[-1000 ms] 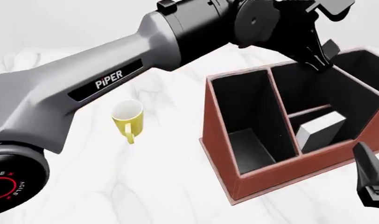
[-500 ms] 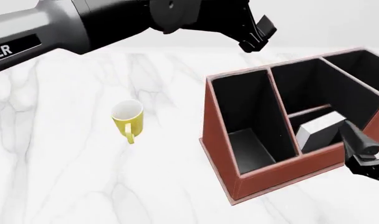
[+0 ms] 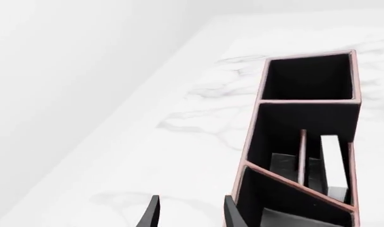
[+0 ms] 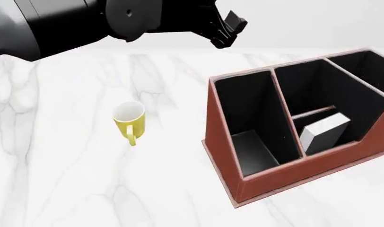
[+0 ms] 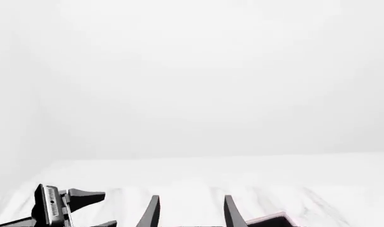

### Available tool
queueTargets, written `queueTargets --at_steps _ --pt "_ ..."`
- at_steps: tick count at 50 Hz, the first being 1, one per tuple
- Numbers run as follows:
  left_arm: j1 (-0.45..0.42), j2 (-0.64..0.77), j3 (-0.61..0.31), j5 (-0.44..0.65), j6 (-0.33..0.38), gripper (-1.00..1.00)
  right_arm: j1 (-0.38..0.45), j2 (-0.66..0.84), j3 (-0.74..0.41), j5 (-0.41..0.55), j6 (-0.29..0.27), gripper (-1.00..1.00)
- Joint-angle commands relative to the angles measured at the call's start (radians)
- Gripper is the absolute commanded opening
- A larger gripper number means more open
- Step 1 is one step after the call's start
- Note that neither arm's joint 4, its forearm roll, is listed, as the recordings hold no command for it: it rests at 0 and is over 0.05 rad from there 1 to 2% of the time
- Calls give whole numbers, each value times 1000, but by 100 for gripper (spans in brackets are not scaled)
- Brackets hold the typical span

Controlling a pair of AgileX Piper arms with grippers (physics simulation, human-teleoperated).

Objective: Pick up the book and place it in the back compartment of the caddy.

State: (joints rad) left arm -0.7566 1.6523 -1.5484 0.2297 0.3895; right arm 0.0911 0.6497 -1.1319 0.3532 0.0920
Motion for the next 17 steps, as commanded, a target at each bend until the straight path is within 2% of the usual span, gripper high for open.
queueTargets --at_steps 1,10,13,17 --pt "15 -36 69 -56 -15 100 13 -3 -446 300 6 100" --pt "23 -80 118 -63 -25 100 -75 -84 -618 464 51 100" --pt "21 -79 133 -77 -24 100 -94 -132 -603 504 35 100" --pt "17 -82 164 -108 -27 100 -162 -206 -515 528 64 100"
